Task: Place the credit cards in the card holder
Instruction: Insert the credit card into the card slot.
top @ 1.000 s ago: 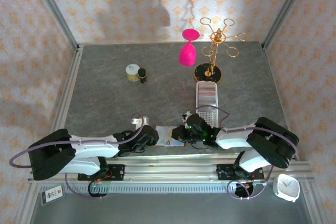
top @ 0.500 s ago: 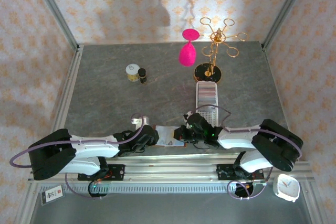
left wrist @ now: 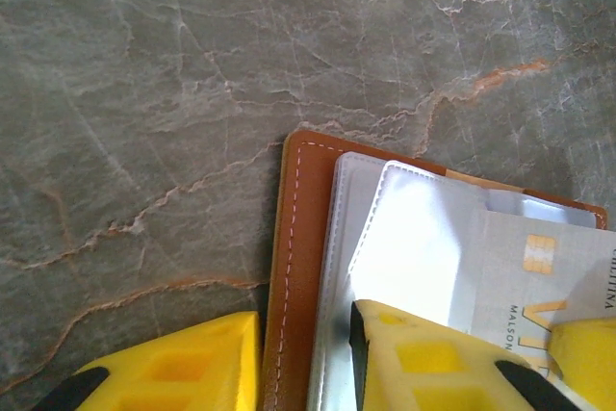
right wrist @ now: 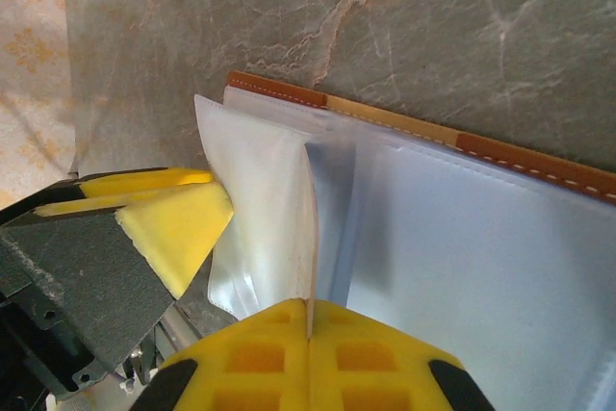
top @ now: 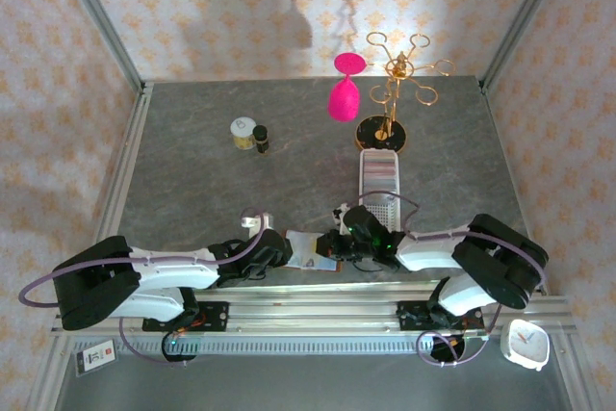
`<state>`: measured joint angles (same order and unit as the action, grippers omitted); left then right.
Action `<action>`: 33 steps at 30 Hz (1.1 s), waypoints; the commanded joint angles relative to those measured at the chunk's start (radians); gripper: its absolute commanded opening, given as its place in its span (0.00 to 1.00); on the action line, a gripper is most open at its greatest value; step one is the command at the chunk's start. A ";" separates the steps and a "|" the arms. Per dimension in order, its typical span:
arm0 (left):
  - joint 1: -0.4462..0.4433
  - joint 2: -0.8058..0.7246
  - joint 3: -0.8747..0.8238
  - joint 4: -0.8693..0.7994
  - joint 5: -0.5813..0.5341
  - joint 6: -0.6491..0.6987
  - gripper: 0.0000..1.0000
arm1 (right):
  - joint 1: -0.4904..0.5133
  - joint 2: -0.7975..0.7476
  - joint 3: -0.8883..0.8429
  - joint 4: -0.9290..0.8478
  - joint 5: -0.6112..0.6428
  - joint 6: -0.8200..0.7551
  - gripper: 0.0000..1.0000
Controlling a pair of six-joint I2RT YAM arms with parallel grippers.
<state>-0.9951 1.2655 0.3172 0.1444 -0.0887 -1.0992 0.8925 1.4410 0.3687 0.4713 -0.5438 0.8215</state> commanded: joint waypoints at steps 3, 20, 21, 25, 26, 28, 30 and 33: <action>0.006 0.054 -0.028 -0.054 -0.019 0.006 0.34 | -0.016 0.016 -0.008 0.018 0.016 -0.031 0.00; 0.006 0.045 -0.040 -0.062 -0.027 -0.001 0.36 | -0.026 0.083 -0.022 0.130 -0.054 0.001 0.00; 0.006 0.045 -0.040 -0.059 -0.028 -0.002 0.36 | -0.023 0.088 -0.019 0.133 -0.054 0.006 0.00; 0.006 0.046 -0.038 -0.057 -0.024 0.000 0.36 | -0.018 0.096 0.010 0.078 -0.040 -0.005 0.01; 0.005 0.045 -0.036 -0.058 -0.024 0.001 0.36 | -0.018 0.090 0.018 0.042 -0.022 -0.014 0.08; 0.006 0.042 -0.035 -0.062 -0.026 0.001 0.36 | -0.019 0.067 0.034 -0.034 0.026 -0.033 0.19; 0.005 0.036 -0.036 -0.065 -0.028 0.002 0.37 | -0.018 0.029 0.048 -0.114 0.077 -0.048 0.27; 0.005 0.026 -0.036 -0.068 -0.029 0.004 0.37 | -0.017 -0.031 0.073 -0.244 0.153 -0.066 0.33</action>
<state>-0.9951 1.2591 0.3180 0.1505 -0.0860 -1.0996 0.8742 1.4635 0.4168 0.4164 -0.5106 0.7910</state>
